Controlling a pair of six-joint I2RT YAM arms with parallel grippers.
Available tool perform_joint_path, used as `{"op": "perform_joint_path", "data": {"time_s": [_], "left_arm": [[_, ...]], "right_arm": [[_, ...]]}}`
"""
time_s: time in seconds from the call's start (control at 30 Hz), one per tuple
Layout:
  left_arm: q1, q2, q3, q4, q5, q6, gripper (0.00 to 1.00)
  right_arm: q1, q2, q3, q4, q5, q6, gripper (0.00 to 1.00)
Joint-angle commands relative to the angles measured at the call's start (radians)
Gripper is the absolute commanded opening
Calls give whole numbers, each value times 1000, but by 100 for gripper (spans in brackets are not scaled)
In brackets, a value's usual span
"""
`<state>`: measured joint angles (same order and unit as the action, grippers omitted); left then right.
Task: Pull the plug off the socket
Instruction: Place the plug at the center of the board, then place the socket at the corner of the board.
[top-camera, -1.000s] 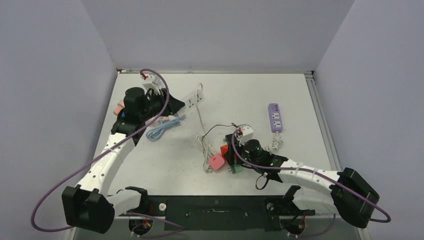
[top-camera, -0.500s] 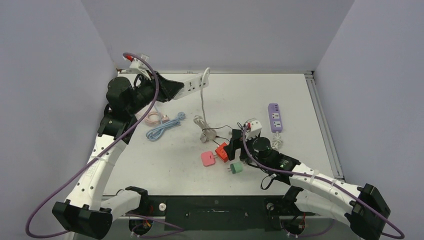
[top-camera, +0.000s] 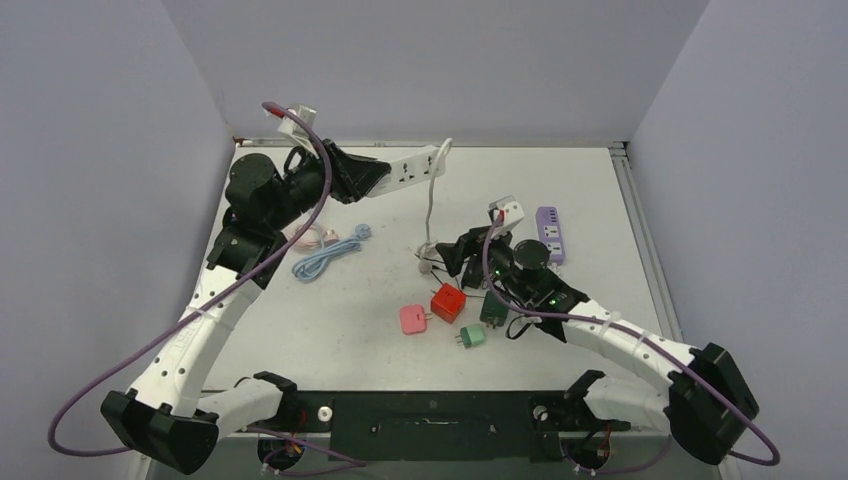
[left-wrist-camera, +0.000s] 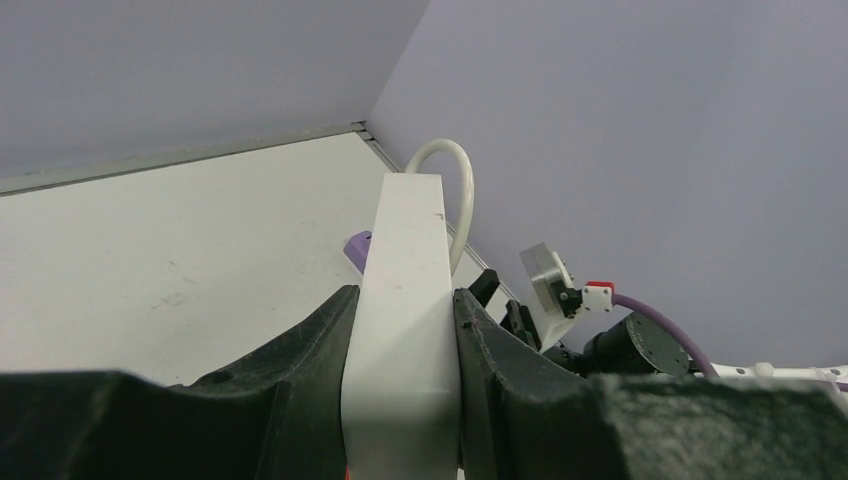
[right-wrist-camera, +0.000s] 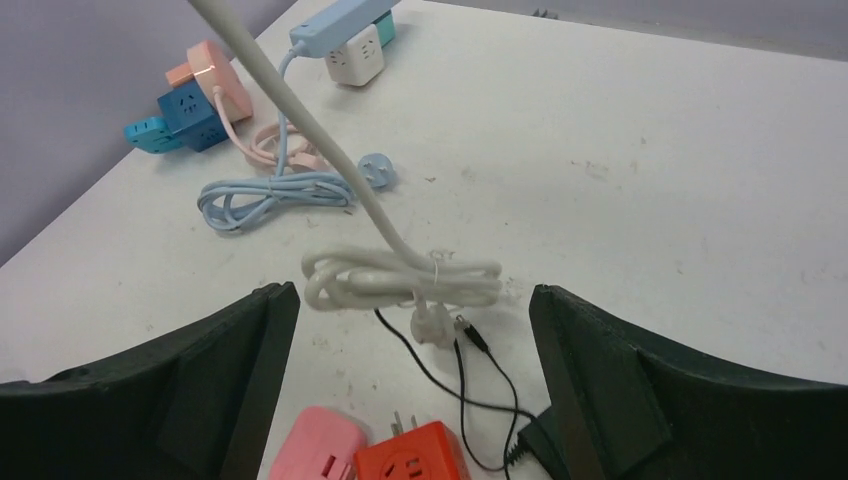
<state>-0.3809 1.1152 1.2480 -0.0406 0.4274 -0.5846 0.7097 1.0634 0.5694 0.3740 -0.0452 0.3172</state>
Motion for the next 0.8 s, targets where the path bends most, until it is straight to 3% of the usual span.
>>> {"op": "perform_joint_path", "data": {"time_s": [0.0, 0.27, 0.43, 0.53, 0.63, 0.73, 0.77], "left_arm": [[-16, -15, -22, 203, -19, -71, 0], [-26, -6, -115, 276, -18, -101, 0], [-24, 4, -177, 292, -19, -100, 0], [-23, 12, -203, 283, -44, -78, 0], [-15, 20, -216, 239, -113, -52, 0], [0, 46, -205, 182, -137, -37, 0], [9, 58, -199, 163, -130, -36, 11]], "right_arm": [[-9, 149, 97, 244, -153, -43, 90], [60, 324, 158, 352, -92, -81, 95], [33, 381, 238, 367, -43, -77, 73], [25, 405, 296, 351, -32, -97, 36], [17, 420, 341, 323, 21, -104, 10], [-10, 425, 393, 280, 106, -105, 5], [-31, 429, 418, 271, 130, -101, 5]]}}
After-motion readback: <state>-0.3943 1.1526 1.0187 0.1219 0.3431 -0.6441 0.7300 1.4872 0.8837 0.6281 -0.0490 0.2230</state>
